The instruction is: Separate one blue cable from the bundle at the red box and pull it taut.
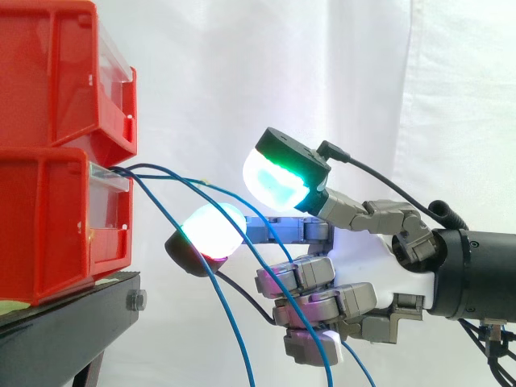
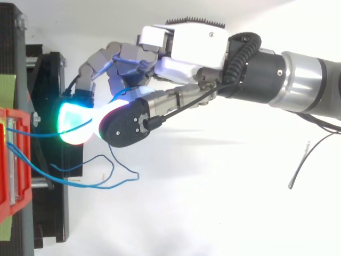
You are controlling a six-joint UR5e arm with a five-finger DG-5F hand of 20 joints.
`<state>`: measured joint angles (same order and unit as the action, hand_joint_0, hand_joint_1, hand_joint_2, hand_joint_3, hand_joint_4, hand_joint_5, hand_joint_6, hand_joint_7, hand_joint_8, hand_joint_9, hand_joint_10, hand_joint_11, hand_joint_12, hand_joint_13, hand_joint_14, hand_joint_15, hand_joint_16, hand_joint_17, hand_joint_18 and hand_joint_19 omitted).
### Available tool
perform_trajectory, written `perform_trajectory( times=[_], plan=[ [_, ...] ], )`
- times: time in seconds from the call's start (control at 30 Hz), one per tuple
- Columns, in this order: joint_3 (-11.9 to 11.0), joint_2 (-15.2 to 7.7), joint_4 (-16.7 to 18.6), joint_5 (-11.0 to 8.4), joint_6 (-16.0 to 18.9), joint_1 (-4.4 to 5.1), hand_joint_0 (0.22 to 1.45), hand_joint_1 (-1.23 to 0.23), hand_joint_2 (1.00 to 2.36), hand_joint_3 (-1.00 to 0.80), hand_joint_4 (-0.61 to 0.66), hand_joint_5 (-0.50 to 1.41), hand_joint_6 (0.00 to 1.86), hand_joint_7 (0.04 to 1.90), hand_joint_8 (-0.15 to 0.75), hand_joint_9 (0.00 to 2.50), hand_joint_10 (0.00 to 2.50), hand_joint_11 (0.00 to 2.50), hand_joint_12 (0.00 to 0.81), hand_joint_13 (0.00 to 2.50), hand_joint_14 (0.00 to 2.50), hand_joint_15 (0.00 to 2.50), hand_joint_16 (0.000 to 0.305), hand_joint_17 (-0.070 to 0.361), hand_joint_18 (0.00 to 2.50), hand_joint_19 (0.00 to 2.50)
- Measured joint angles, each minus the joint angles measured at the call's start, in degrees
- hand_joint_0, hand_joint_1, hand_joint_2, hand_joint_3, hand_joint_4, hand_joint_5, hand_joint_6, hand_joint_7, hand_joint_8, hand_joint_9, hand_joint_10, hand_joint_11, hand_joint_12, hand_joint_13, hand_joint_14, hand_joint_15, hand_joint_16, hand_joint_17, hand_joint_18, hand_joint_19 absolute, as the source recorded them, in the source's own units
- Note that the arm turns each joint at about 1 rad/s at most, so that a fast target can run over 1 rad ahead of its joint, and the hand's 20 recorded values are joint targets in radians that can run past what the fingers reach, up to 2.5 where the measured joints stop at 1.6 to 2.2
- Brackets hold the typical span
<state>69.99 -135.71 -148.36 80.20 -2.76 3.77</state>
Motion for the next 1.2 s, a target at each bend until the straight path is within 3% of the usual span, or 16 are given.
perform_trajectory(
  times=[0.17,0.37,0.57,0.73,0.9,1.03,1.2],
  plan=[
    [-0.4,0.0,-0.1,0.86,-0.1,-0.28,0.6,-0.5,1.0,-0.49,-0.01,-0.22,0.89,0.7,0.278,0.49,2.5,1.69,0.377,0.94,2.5,1.1,0.043,0.096,1.24,1.13],
    [-1.8,0.0,-0.5,1.89,-0.3,-0.61,0.61,-0.35,1.0,-0.5,0.01,-0.19,0.88,0.74,0.276,0.63,2.5,1.77,0.377,1.0,2.5,1.15,0.046,0.103,1.32,1.13],
    [-2.0,0.0,-0.6,2.05,-0.6,-0.68,0.61,-0.47,1.01,-0.32,0.02,-0.2,0.88,0.77,0.28,0.62,2.5,1.85,0.397,1.0,2.5,1.19,0.046,0.104,1.32,1.15],
    [-2.0,0.0,-0.6,2.04,-0.7,-0.69,0.61,-0.55,1.02,-0.29,0.04,-0.2,0.88,0.77,0.282,0.6,2.5,1.81,0.391,1.0,2.5,1.18,0.045,0.102,1.32,1.16],
    [-2.1,0.0,-0.6,2.05,-1.0,-0.69,0.6,-0.57,1.01,-0.39,0.05,-0.2,0.89,0.75,0.274,0.6,2.5,1.74,0.39,1.0,2.5,1.14,0.045,0.101,1.32,1.16],
    [-2.1,0.0,-0.6,2.04,-1.2,-0.69,0.58,-0.48,1.0,-0.5,0.06,-0.2,0.89,0.74,0.273,0.62,2.5,1.7,0.385,1.0,2.5,1.11,0.045,0.102,1.33,1.14],
    [-2.1,0.0,-0.6,1.86,-1.9,-0.46,0.57,-0.44,1.0,-0.5,0.06,-0.2,0.89,0.74,0.275,0.63,2.5,1.69,0.389,1.01,2.5,1.12,0.046,0.103,1.34,1.12]
  ],
)
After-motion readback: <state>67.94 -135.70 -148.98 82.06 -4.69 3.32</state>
